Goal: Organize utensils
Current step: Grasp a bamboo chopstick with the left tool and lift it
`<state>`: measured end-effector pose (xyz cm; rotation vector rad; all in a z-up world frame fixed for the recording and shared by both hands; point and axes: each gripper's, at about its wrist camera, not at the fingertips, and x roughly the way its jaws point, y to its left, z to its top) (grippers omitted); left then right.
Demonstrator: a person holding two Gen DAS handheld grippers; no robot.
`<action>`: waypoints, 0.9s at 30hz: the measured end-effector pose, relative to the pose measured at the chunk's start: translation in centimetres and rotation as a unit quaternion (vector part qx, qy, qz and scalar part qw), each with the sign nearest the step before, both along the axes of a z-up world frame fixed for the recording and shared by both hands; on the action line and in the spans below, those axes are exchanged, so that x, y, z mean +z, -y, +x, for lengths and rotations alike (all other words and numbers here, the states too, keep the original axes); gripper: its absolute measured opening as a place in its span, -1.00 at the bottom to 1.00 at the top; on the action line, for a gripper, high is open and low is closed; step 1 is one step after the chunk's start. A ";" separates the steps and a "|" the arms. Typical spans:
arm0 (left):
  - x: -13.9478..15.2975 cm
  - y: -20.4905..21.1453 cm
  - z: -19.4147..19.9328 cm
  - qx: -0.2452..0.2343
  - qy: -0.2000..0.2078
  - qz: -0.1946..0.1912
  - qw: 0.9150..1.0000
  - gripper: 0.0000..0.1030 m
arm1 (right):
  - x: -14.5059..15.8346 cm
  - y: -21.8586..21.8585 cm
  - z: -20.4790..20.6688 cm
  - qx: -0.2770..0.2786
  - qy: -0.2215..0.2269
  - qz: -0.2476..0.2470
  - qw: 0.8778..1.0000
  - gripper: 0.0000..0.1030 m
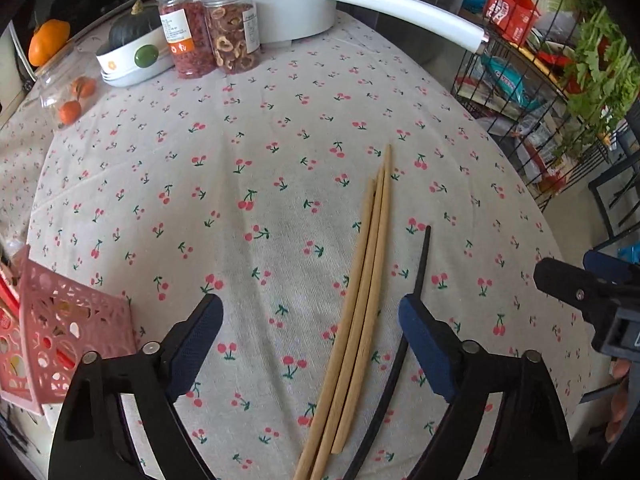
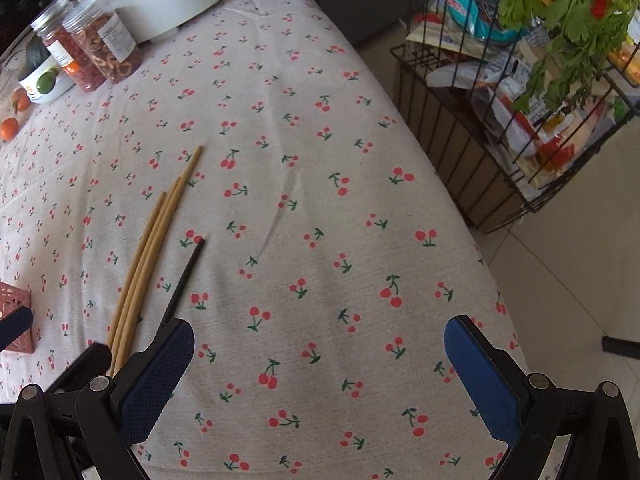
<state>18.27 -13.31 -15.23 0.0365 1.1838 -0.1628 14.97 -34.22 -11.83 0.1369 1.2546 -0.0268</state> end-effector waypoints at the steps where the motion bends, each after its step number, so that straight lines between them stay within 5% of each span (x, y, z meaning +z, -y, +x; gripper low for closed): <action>1: -0.3 0.0 0.6 -0.002 -0.007 -0.013 1.000 0.40 | -0.1 0.2 0.2 -0.002 -0.003 0.001 1.000 1.00; 5: -1.6 0.3 2.3 -0.012 -0.038 -0.061 0.997 -0.34 | -0.6 0.7 1.3 -0.008 -0.010 0.005 1.000 1.00; 10: -2.0 1.5 3.5 -0.030 -0.041 -0.061 0.997 -0.70 | -1.0 0.8 2.2 -0.005 -0.015 0.011 1.000 1.00; 22: -1.3 1.0 4.6 -0.022 -0.037 -0.093 0.995 -0.75 | -1.6 0.7 3.0 0.003 -0.023 0.010 1.000 1.00; 27: -1.1 1.2 4.7 -0.030 -0.040 -0.074 0.996 -0.75 | -1.6 0.7 3.2 0.002 -0.022 0.010 1.000 1.00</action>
